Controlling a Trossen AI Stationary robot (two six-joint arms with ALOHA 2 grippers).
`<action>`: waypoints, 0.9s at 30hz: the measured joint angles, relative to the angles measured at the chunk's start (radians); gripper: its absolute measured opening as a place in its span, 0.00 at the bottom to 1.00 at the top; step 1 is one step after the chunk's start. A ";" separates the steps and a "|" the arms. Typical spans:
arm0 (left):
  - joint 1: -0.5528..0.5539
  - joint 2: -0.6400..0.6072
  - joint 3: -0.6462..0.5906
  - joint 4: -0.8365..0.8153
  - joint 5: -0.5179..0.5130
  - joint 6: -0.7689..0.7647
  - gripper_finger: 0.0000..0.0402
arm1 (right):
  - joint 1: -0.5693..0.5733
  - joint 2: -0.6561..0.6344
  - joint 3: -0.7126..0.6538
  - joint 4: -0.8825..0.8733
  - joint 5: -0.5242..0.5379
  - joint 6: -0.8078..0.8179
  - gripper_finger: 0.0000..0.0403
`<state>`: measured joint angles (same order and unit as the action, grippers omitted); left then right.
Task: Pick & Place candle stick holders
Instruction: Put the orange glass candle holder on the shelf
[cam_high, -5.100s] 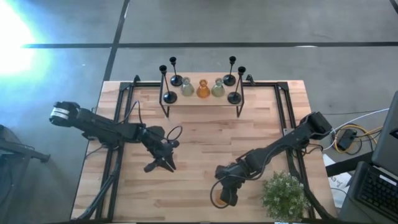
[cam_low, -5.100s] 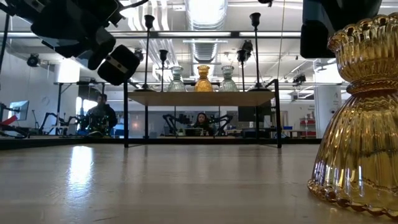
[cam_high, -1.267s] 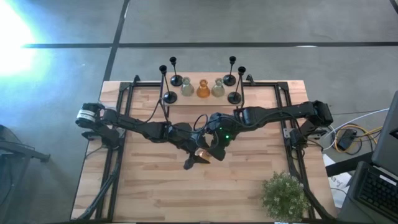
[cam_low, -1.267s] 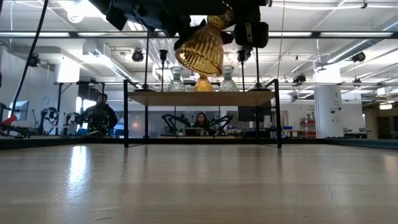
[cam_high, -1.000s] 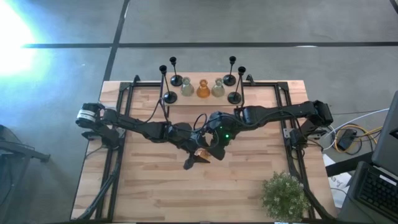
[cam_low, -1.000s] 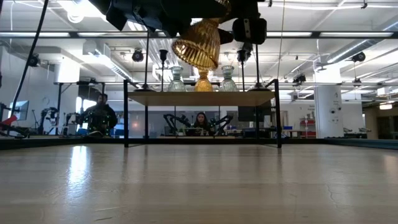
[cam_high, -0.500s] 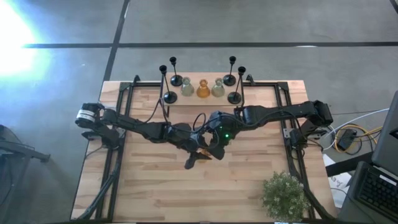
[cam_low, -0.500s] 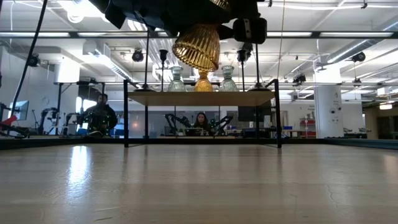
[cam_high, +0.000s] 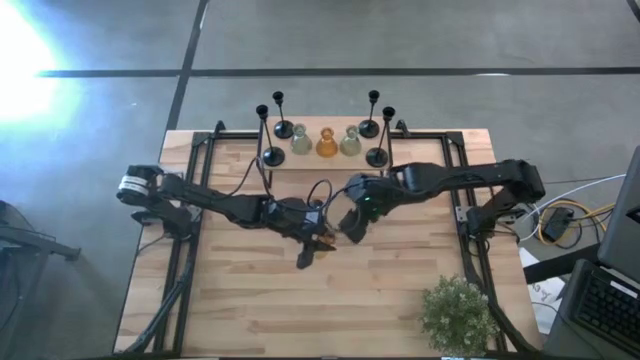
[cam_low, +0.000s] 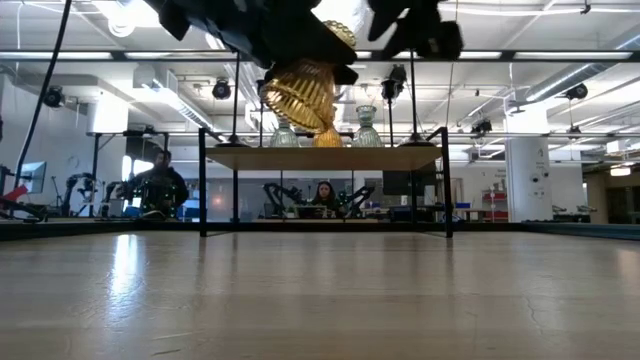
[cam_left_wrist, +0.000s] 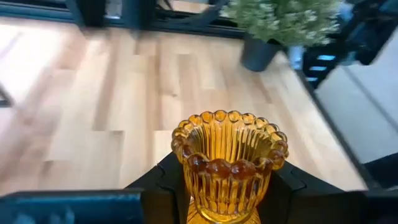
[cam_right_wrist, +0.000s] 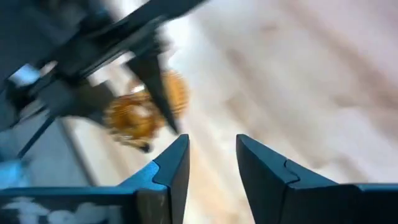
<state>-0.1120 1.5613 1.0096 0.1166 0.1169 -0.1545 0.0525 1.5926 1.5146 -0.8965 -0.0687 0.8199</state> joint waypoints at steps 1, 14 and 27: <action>0.000 -0.009 0.000 -0.011 -0.020 0.004 0.32 | 0.000 -0.019 0.000 -0.025 0.047 0.016 0.32; 0.002 -0.052 0.062 0.155 -0.709 0.073 0.32 | 0.000 -0.348 -0.217 -0.319 0.246 0.255 0.35; 0.144 0.176 0.304 0.179 -1.047 -0.043 0.32 | -0.006 -0.821 -0.549 -0.393 0.366 0.468 0.29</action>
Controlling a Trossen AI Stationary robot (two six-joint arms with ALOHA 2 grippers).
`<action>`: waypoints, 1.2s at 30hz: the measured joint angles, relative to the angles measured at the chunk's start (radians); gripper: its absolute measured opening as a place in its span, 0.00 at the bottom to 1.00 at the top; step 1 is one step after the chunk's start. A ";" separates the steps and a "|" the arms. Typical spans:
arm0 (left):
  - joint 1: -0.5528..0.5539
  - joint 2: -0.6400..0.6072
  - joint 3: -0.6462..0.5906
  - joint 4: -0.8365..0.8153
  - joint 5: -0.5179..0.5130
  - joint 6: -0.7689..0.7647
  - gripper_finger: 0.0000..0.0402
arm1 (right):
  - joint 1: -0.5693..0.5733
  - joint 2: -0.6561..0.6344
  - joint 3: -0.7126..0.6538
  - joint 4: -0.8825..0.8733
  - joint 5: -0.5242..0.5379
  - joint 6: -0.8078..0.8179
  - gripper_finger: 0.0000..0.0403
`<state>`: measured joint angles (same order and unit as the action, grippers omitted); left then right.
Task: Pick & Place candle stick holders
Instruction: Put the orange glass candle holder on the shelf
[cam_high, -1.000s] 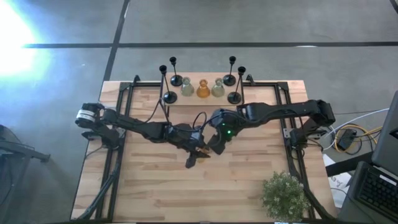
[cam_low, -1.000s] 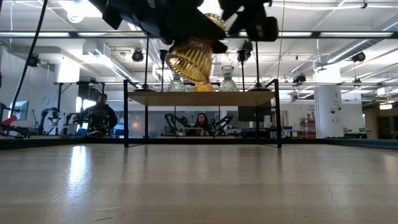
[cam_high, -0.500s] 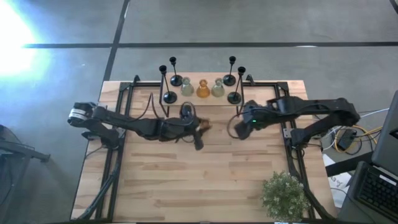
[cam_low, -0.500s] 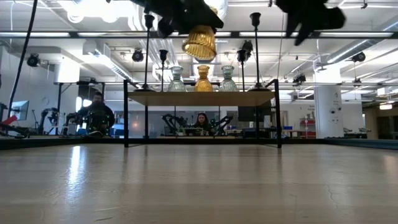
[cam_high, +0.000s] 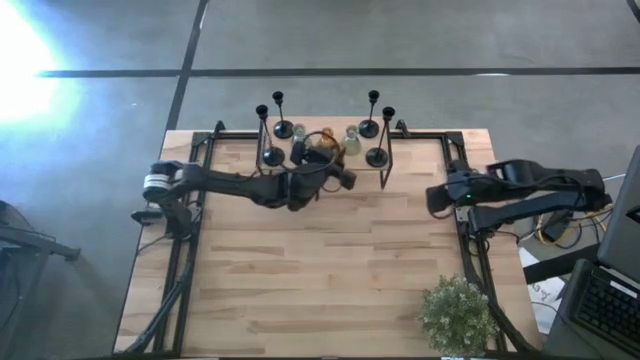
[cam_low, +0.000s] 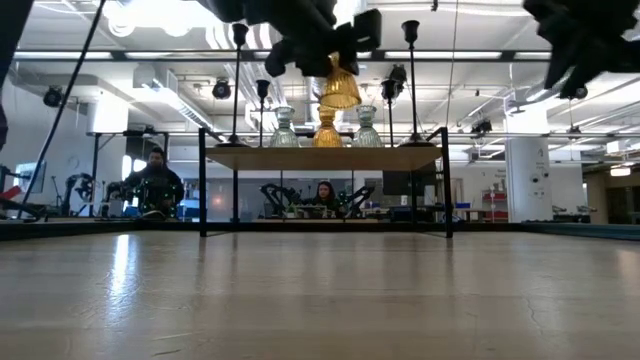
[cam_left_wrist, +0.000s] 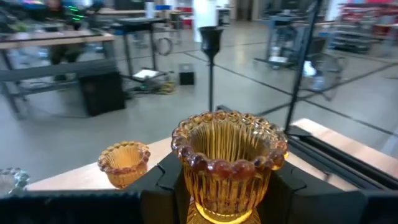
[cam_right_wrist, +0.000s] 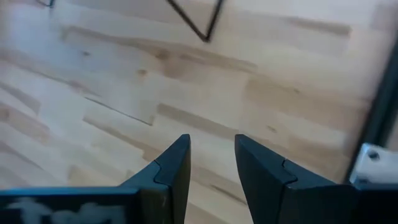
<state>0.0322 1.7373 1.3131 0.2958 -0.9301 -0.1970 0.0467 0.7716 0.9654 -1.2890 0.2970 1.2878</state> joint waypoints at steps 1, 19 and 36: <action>0.000 0.017 0.016 0.000 -0.028 0.001 0.32 | -0.003 -0.028 -0.016 -0.015 -0.008 0.018 0.29; -0.004 0.074 0.041 -0.264 -0.159 -0.253 0.32 | -0.006 -0.268 -0.100 -0.198 -0.111 0.134 0.26; 0.036 0.072 -0.064 -0.085 -0.134 -0.260 0.32 | -0.006 -0.259 -0.107 -0.196 -0.115 0.096 0.26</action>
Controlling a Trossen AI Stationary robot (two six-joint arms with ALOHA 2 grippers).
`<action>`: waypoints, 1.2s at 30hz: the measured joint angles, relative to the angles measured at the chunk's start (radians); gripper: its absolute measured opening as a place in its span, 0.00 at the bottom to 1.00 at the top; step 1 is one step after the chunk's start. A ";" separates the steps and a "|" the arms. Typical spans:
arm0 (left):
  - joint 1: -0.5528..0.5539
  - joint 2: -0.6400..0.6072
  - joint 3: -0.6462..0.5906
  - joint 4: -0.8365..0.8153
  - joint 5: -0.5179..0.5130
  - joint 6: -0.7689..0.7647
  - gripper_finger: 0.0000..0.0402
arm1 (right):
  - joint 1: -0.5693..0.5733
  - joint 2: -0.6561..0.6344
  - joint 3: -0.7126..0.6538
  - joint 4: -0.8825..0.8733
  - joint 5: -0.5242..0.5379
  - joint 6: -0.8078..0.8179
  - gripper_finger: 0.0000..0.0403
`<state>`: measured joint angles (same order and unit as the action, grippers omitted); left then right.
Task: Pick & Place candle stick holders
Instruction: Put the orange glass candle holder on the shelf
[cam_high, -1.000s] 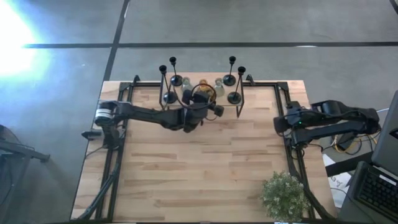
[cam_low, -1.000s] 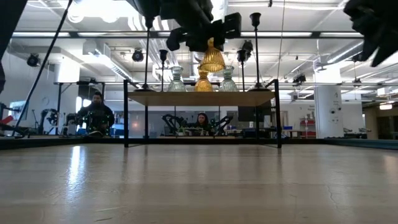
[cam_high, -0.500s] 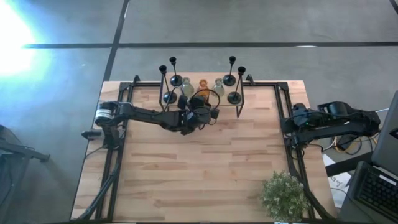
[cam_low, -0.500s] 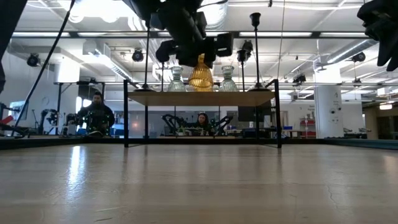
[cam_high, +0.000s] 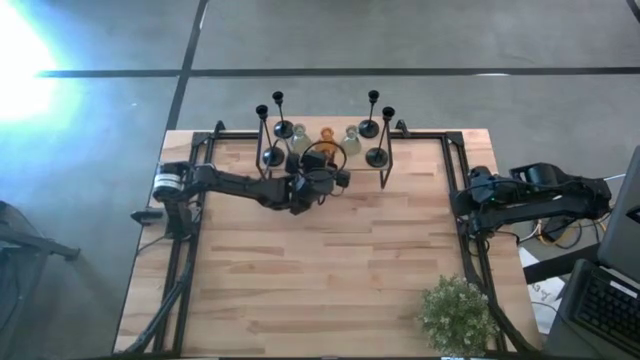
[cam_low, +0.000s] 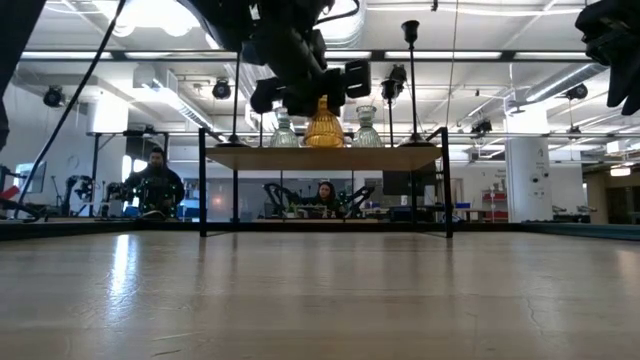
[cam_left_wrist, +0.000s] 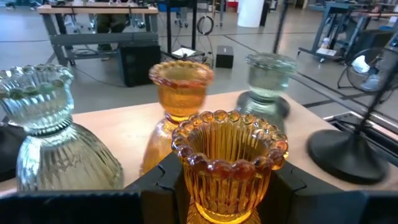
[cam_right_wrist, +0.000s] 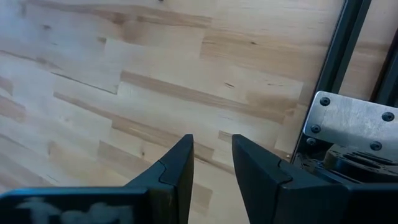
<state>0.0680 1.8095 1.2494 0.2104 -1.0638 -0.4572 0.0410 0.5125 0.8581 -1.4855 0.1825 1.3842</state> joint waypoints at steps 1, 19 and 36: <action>0.006 0.000 -0.001 0.001 0.001 0.000 0.32 | 0.000 0.000 0.000 0.000 0.000 0.000 0.25; 0.072 0.000 -0.008 0.024 0.087 0.012 0.32 | 0.000 0.000 0.000 0.000 0.000 0.000 0.25; 0.081 0.057 -0.010 0.164 0.101 0.115 0.32 | 0.000 0.000 0.000 0.000 0.001 -0.008 0.25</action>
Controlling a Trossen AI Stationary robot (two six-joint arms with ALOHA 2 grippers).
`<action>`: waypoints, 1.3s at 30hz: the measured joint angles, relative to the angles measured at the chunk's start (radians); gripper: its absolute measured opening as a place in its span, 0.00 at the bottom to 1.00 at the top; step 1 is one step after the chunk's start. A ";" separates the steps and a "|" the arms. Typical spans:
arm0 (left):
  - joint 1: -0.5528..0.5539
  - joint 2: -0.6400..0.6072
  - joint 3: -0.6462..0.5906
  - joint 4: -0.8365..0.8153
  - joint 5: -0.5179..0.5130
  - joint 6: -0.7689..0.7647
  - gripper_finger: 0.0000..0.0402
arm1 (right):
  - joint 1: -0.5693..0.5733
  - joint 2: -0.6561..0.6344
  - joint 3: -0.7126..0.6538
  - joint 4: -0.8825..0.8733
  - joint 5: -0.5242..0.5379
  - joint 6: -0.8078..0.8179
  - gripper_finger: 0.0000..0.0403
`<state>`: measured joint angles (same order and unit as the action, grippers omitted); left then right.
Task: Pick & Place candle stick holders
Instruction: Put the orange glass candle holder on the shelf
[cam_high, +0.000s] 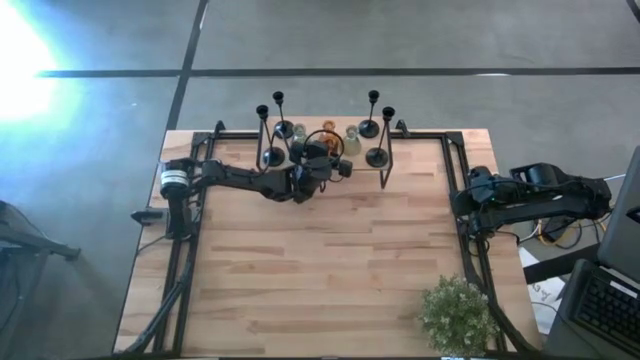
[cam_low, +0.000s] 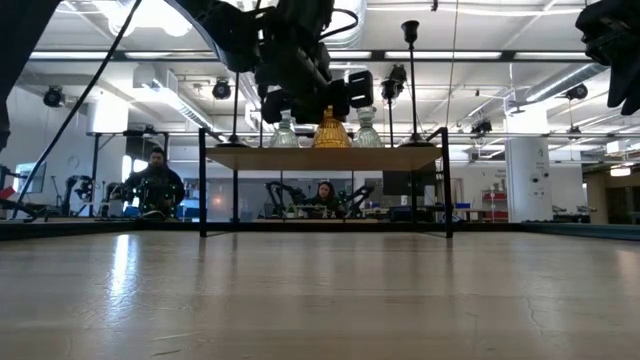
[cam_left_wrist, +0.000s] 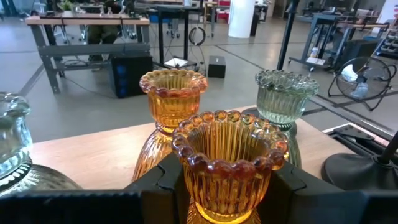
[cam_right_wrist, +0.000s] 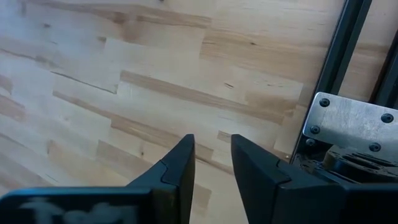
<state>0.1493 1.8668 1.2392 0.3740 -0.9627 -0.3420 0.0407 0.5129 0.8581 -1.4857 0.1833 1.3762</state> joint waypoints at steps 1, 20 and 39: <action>0.000 0.000 0.000 0.000 0.001 0.004 0.32 | 0.000 0.000 0.000 0.000 0.000 0.000 0.25; 0.006 -0.001 0.000 -0.030 -0.058 0.076 0.32 | 0.000 0.000 0.000 -0.001 0.000 -0.026 0.22; 0.015 -0.001 -0.080 0.095 -0.031 0.049 0.32 | 0.000 0.000 0.000 -0.001 0.002 -0.026 0.22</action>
<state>0.1642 1.8658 1.1591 0.4694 -0.9939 -0.2928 0.0410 0.5133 0.8581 -1.4864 0.1848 1.3506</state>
